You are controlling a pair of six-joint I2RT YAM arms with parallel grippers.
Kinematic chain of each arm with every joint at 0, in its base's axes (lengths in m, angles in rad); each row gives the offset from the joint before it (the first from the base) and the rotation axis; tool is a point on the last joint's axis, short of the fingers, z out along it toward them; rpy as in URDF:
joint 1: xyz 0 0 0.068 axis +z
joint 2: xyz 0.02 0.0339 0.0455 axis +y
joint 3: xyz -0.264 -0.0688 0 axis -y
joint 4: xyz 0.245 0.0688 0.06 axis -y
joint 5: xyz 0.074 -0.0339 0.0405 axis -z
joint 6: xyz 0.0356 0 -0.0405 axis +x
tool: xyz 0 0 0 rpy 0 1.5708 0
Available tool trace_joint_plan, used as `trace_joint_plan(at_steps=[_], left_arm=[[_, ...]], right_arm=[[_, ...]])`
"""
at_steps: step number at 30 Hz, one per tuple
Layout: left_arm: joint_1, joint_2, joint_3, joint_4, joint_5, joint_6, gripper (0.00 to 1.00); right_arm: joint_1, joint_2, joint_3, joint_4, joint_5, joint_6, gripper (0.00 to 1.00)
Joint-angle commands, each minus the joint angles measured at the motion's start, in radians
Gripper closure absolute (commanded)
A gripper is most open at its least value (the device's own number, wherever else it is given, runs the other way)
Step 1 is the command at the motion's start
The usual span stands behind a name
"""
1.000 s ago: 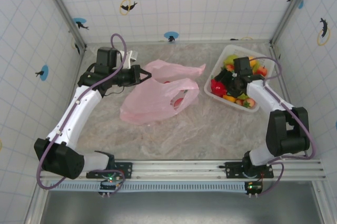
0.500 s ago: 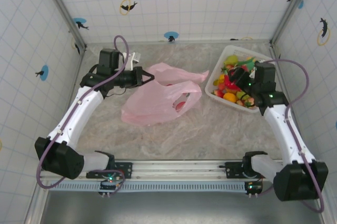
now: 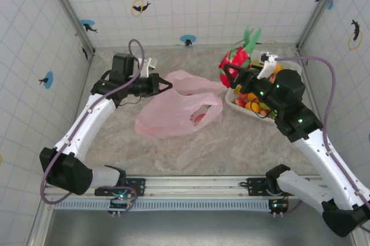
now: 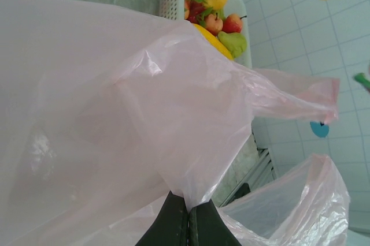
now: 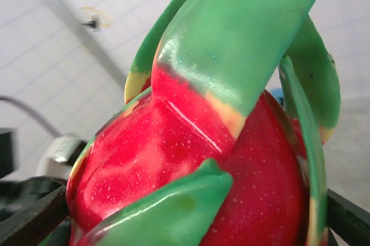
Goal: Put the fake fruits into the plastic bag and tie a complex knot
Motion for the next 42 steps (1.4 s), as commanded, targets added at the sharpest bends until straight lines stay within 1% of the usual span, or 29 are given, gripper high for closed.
trace_joint_plan(at_steps=[1, 3, 5, 10, 14, 16, 19, 22, 24, 27, 30, 32, 38, 42], left_arm=[[-0.007, 0.009, 0.003, 0.022, 0.027, -0.024, 1.0], [-0.012, 0.009, 0.003, 0.023, 0.026, -0.028, 1.0], [-0.014, 0.009, 0.006, 0.026, 0.026, -0.029, 1.0], [-0.019, 0.011, 0.01, 0.026, 0.031, -0.031, 1.0], [-0.019, 0.009, 0.011, 0.026, 0.041, -0.025, 1.0], [-0.019, 0.009, 0.013, 0.026, 0.057, -0.019, 1.0], [-0.019, 0.006, 0.018, 0.023, 0.067, -0.006, 1.0], [-0.019, 0.008, 0.024, 0.015, 0.071, 0.0, 1.0], [-0.02, 0.008, 0.024, 0.015, 0.073, 0.0, 1.0], [-0.021, 0.009, 0.024, 0.014, 0.073, -0.003, 1.0], [-0.021, 0.009, 0.025, 0.012, 0.074, -0.006, 1.0], [-0.022, 0.008, 0.027, 0.01, 0.077, -0.006, 1.0], [-0.024, 0.008, 0.03, 0.004, 0.072, -0.008, 1.0], [-0.023, 0.006, 0.03, 0.004, 0.077, -0.007, 1.0]], right_arm=[[0.124, 0.056, 0.085, 0.182, 0.064, -0.113, 0.37], [0.186, 0.096, 0.101, 0.192, 0.098, -0.152, 0.37], [0.214, 0.134, 0.099, 0.218, 0.096, -0.159, 0.37], [0.221, 0.195, 0.048, 0.267, 0.046, -0.187, 0.37], [0.217, 0.189, -0.026, 0.29, 0.012, -0.233, 0.37], [0.192, 0.176, -0.067, 0.306, -0.065, -0.24, 0.37], [0.145, 0.155, -0.132, 0.346, -0.225, -0.233, 0.39], [0.14, 0.133, -0.173, 0.334, -0.306, -0.251, 0.41], [0.151, 0.124, -0.201, 0.329, -0.328, -0.266, 0.42], [0.186, 0.111, -0.25, 0.336, -0.323, -0.313, 0.45], [0.212, 0.097, -0.295, 0.366, -0.292, -0.359, 0.46], [0.214, 0.087, -0.316, 0.366, -0.278, -0.391, 0.46], [0.228, 0.059, -0.376, 0.35, -0.293, -0.518, 0.47], [0.236, 0.013, -0.464, 0.425, -0.253, -0.548, 0.47]])
